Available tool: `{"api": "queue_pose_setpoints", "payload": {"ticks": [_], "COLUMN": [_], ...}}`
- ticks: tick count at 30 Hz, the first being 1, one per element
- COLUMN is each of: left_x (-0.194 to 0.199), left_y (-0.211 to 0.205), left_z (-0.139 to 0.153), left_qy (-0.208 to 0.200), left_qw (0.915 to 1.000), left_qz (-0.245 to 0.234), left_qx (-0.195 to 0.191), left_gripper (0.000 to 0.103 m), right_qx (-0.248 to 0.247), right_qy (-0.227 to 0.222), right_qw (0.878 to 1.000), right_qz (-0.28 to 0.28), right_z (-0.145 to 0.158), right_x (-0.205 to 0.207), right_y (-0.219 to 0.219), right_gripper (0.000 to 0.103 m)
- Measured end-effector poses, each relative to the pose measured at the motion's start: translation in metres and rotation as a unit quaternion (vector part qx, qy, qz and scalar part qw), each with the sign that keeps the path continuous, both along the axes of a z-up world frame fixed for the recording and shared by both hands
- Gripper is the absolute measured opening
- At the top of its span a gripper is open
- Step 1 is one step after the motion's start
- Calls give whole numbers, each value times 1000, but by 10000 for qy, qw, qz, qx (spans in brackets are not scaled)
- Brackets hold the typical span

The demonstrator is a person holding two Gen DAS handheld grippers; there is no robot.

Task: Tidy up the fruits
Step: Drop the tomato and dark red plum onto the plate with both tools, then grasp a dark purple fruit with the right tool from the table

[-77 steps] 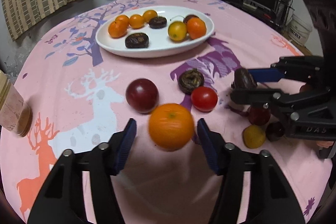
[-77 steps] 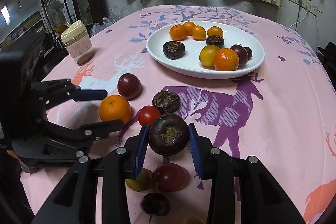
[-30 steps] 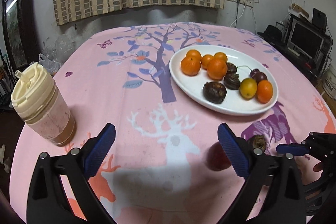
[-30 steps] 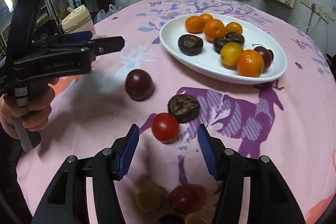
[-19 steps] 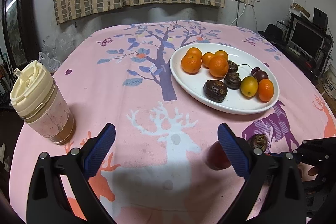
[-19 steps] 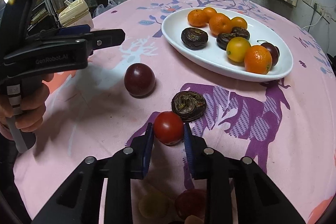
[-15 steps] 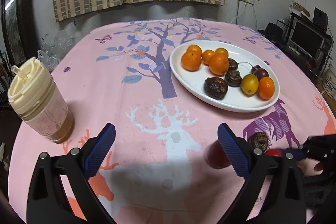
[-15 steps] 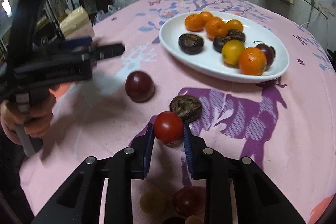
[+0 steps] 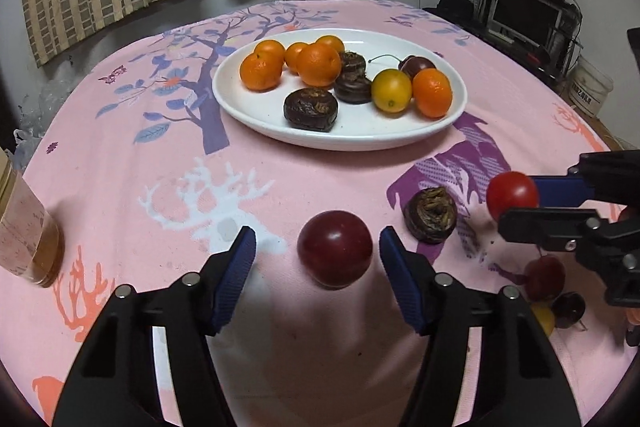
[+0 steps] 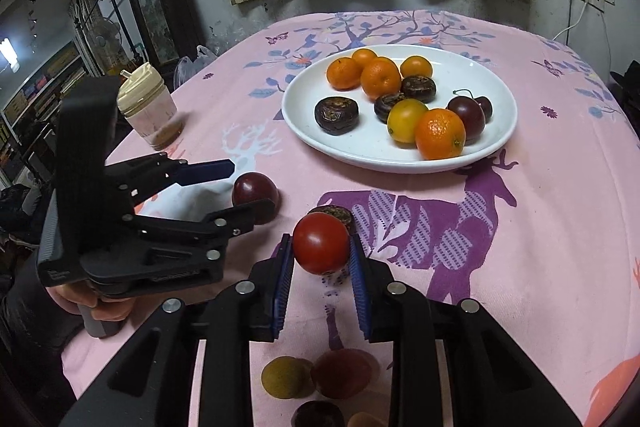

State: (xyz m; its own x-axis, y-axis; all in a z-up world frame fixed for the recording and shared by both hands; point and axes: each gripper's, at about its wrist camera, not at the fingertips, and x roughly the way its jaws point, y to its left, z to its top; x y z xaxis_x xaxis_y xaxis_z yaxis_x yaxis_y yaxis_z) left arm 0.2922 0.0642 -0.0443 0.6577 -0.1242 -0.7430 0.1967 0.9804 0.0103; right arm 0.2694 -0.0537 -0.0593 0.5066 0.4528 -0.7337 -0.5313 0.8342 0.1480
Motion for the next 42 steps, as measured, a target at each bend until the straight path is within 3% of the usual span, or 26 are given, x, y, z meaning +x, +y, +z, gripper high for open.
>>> {"api": "queue_pose_setpoints", "payload": {"ticks": [5,8,12,15,19,24,25,26,28,31,35,37,42], "left_x": [2,1,6,27,74,126,135,140,131,101,58,37,-4], "left_y": [1,1,14,20,24,14,12,13,18,25,41,52,72], "left_z": [-3,-2,23,48,63,50,43,41,44,57,65,64,54], "left_qy": [180,230,102,-255,-279,-142,16,94,-126,-446,-653,-709,-662], "left_qw": [9993,9992,9965,9951,9909,9939,9942,9939,9921,9909,9847,9807,9764], "left_qz": [-181,-144,54,240,467,659,764,862,1054,1163,1608,1821,2023], "left_qx": [-277,-302,-826,-926,-1234,-872,-755,-687,-672,-501,-153,-116,-370], "left_gripper": [38,38,38,38,38,38,43,60,78,91,96,96,96], "right_qx": [30,72,230,340,459,546,576,609,592,510,102,-443,-945], "right_qy": [-24,-45,-189,-527,-869,-908,-872,-802,-789,-780,-434,-239,7], "right_qw": [10000,9999,9994,9969,9919,9898,9899,9904,9913,9941,9990,9986,9953], "right_qz": [-35,-72,-202,-484,-807,-951,-958,-951,-867,-549,15,174,216], "right_z": [1,3,11,22,28,23,22,21,23,28,12,-4,-26], "right_x": [-1,-2,9,31,72,113,115,115,106,82,46,34,33], "right_y": [-3,-7,-12,-13,-12,-7,-8,-10,-12,-10,9,25,43], "right_gripper": [28,28,28,28,28,30,40,46,47,54,58,58,58]}}
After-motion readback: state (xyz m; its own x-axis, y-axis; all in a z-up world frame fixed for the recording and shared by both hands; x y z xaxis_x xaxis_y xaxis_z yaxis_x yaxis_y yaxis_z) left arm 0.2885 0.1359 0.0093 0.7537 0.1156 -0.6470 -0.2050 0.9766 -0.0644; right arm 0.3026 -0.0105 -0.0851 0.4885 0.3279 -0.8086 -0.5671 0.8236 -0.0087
